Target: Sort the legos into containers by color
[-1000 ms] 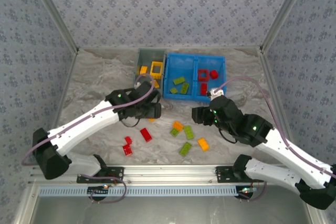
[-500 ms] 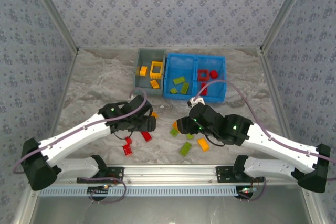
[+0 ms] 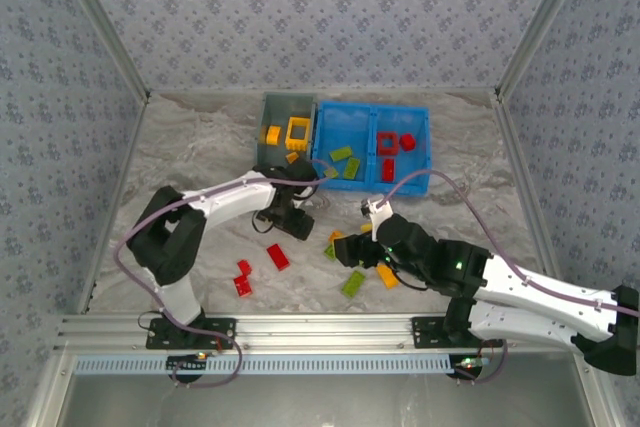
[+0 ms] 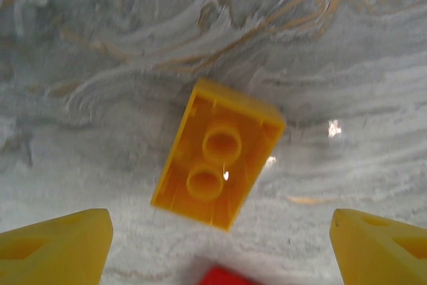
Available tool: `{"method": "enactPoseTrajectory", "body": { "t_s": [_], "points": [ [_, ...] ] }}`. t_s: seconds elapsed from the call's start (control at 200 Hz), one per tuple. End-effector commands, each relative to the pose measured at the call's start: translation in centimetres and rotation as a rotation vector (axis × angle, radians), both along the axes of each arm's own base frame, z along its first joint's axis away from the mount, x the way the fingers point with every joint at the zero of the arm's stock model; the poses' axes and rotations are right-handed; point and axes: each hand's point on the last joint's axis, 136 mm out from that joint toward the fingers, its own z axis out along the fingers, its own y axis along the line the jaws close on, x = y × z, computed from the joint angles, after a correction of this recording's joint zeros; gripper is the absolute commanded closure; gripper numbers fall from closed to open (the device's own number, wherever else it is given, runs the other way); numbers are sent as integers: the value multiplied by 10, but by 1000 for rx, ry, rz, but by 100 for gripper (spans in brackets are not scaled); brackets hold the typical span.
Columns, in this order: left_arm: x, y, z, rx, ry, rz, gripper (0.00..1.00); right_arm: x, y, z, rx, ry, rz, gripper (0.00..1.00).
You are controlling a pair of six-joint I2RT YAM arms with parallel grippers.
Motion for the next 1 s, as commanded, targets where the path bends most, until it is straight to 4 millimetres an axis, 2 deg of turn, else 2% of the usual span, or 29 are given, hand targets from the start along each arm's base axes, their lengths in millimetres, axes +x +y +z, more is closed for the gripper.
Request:
{"method": "enactPoseTrajectory", "body": {
  "t_s": [0.0, 0.17, 0.29, 0.335, 0.425, 0.57, 0.7, 0.77, 0.879, 0.994],
  "points": [
    [13, -7, 0, 13, -29, -84, 19, 5, 2, 4, 8, -29, -12, 22],
    [19, -8, -17, 50, -14, -84, 44, 9, 3, 3, 4, -21, -19, 22],
    [22, -9, -17, 43, -33, -74, 60, 11, 2, 4, 7, -18, -20, 22],
    [23, -8, -14, 45, -51, -63, 62, 11, 2, 4, 7, -17, -21, 22],
    [26, -4, 9, 36, -117, -39, 63, 12, 0, 8, 10, -25, -25, 23],
    [36, 0, 78, -85, -241, 44, 61, 21, 4, 28, 40, -81, -26, 23],
    [63, 9, 117, -174, -276, 155, 61, 41, 10, 54, 60, -157, -57, 23],
    [85, 17, 129, -186, -298, 224, 61, 53, 11, 67, 57, -208, -88, 23],
    [122, 19, 144, -172, -351, 290, 62, 69, 14, 82, 65, -270, -130, 23],
    [158, 19, 139, -131, -369, 344, 64, 85, 20, 82, 47, -290, -156, 23]
  ]
}}
